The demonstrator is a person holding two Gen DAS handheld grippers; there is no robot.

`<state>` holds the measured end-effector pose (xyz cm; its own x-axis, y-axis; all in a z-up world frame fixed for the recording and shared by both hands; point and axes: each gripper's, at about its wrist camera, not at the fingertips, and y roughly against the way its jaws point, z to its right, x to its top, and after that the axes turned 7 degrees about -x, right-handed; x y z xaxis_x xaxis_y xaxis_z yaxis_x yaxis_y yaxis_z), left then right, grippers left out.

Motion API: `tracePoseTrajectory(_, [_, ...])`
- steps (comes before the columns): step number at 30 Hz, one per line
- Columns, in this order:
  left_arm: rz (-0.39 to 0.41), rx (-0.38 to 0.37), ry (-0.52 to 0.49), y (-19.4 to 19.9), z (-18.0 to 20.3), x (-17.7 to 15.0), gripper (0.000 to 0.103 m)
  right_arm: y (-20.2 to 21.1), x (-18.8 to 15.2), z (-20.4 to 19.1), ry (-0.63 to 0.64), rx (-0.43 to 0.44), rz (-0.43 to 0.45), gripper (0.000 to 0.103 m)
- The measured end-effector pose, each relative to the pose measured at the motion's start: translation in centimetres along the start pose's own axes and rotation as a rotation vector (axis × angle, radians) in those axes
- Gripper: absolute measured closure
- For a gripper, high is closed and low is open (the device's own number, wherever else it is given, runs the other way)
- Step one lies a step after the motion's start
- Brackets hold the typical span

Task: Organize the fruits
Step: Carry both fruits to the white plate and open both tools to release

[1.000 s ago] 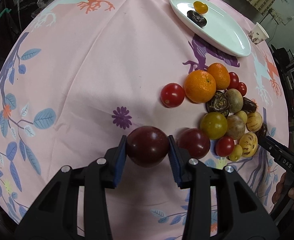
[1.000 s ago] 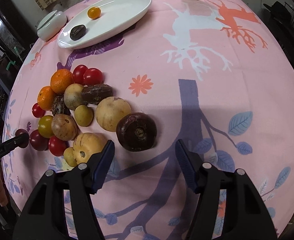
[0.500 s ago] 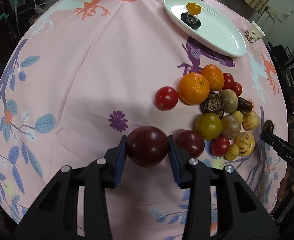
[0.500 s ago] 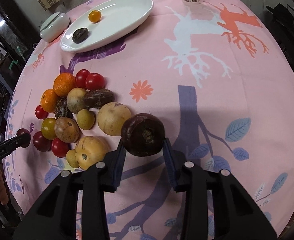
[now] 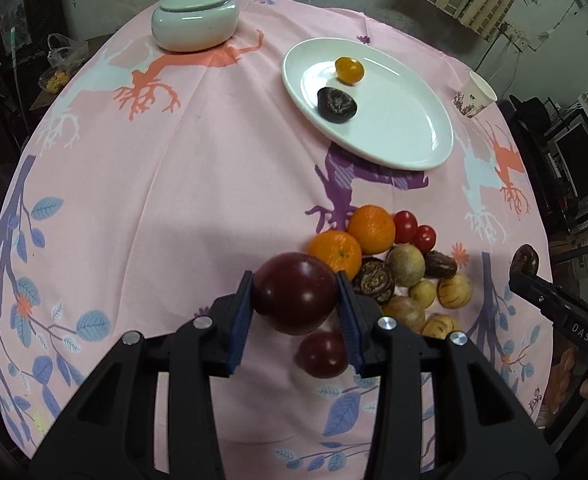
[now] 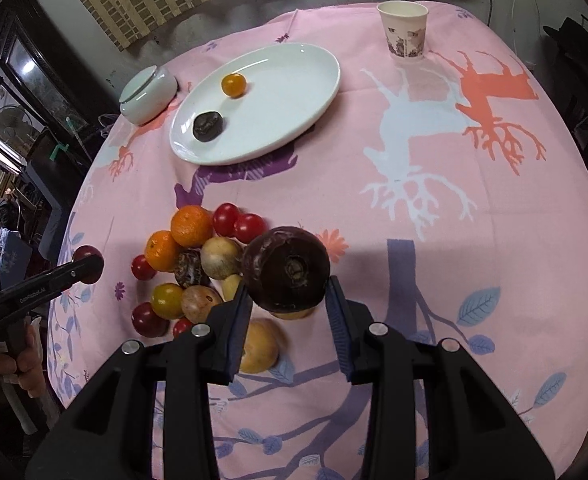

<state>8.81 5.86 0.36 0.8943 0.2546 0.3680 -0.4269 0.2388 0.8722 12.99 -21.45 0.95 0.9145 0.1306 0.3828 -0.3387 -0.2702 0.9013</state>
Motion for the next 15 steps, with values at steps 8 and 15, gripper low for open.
tracePoseTrajectory(8, [0.033,-0.025,-0.084,-2.4,3.4,6.5,0.063,-2.0,6.3,-1.8,0.051,0.026,0.047,0.065])
tracePoseTrajectory(15, [0.027,-0.041,-0.11,-6.9,5.1,11.7,0.063,-6.2,11.7,-3.2,0.111,0.024,0.048,0.065])
